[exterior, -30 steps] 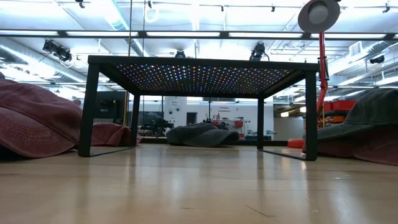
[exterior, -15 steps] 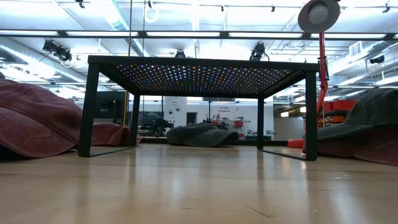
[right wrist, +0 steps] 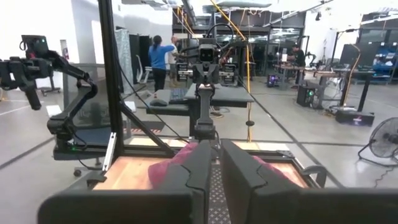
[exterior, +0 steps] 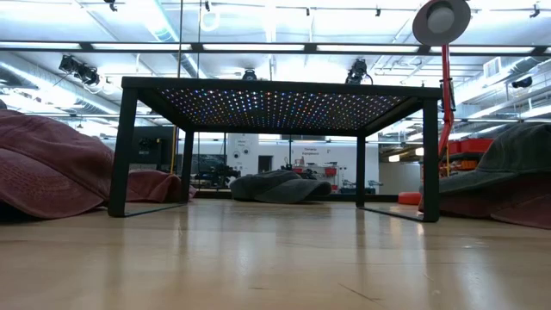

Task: Pick & Place hat
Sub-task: Put the bottom right black cap on the shelf

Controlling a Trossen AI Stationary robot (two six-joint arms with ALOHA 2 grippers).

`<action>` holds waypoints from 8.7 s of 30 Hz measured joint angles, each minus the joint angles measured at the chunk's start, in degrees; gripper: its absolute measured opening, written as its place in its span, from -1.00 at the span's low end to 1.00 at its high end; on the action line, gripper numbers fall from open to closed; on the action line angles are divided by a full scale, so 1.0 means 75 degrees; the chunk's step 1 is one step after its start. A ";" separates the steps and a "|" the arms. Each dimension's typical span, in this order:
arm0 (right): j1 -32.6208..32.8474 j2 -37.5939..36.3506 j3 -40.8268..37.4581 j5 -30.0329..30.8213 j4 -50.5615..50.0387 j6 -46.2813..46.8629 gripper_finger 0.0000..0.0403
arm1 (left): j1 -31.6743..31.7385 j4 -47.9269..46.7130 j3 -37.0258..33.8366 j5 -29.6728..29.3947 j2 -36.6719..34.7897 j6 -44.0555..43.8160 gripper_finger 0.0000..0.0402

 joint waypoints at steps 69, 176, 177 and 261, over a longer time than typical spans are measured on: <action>0.0000 0.0070 0.0000 0.0355 -0.1238 0.0119 -0.81 | -0.0003 0.0000 0.0000 -0.0002 0.0003 0.0001 -0.76; 0.2118 0.4159 0.2127 -0.0017 -0.8241 -0.0436 -0.51 | 0.0000 0.0000 0.0000 -0.0001 0.0003 0.0001 -0.76; 0.2128 0.4198 0.2127 0.0038 -0.8224 -0.0448 -0.48 | -0.0002 -0.0001 0.0000 -0.0002 0.0002 0.0000 -0.76; 0.3955 0.4532 -0.1016 -0.0633 -0.5500 0.2665 -0.13 | 0.0000 -0.0003 0.0000 -0.0002 0.0003 0.0001 -0.76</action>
